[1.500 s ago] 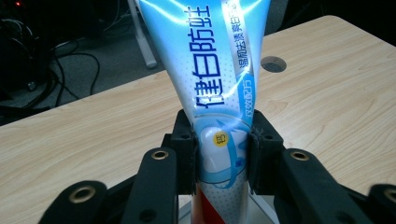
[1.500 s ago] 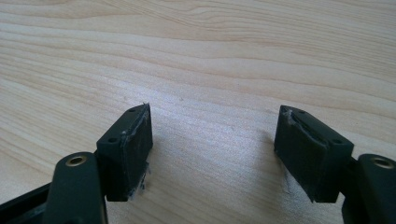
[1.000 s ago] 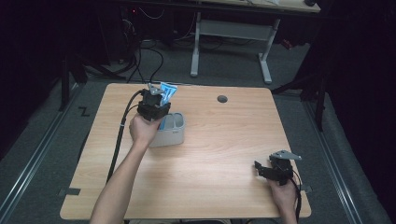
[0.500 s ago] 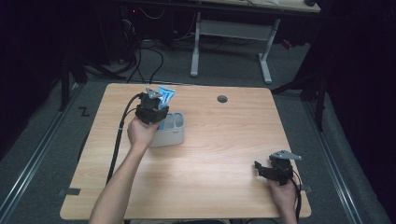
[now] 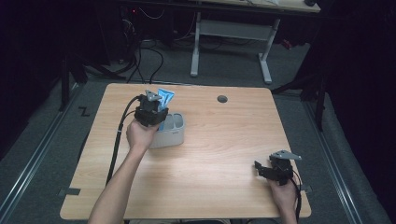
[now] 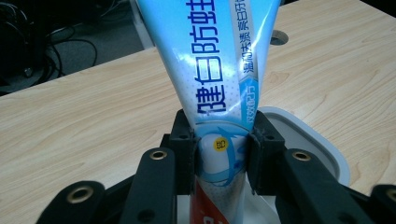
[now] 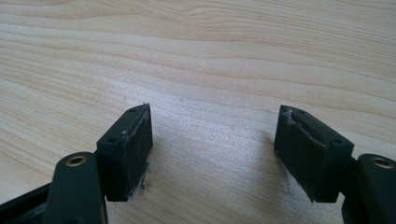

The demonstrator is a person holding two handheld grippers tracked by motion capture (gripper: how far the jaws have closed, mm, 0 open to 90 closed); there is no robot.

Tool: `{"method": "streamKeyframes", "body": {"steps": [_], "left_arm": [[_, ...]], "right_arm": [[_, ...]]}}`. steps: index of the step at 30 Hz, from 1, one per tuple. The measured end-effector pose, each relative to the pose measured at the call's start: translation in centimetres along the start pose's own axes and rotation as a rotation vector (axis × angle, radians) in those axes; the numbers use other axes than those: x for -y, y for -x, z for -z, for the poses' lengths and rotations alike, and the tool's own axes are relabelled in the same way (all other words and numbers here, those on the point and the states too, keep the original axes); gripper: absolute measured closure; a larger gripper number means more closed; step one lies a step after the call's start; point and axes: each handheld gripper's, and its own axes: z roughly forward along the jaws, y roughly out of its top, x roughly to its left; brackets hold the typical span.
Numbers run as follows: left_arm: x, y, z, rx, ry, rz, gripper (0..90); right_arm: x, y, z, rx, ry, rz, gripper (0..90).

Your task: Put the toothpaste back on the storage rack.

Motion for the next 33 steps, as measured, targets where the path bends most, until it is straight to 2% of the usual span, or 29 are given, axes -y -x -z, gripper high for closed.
{"method": "streamKeyframes", "body": {"steps": [10, 15, 20, 24, 33], "left_arm": [[0.2, -0.1, 0.3, 0.0, 0.007, 0.0, 67.5], [0.3, 0.2, 0.4, -0.001, 0.008, -0.013, 67.1], [0.7, 0.3, -0.5, -0.006, -0.046, -0.034, 66.7], [1.2, 0.5, -1.0, 0.002, -0.056, -0.03, 66.7], [1.4, 1.0, -1.1, -0.004, -0.072, -0.058, 65.6]], "right_arm": [[0.0, 0.0, 0.0, 0.0, 0.0, 0.0, 27.9], [0.0, 0.0, 0.0, 0.0, 0.0, 0.0, 27.9], [0.0, 0.0, 0.0, 0.0, 0.0, 0.0, 27.9], [0.0, 0.0, 0.0, 0.0, 0.0, 0.0, 27.9], [0.0, 0.0, 0.0, 0.0, 0.0, 0.0, 27.9]]}}
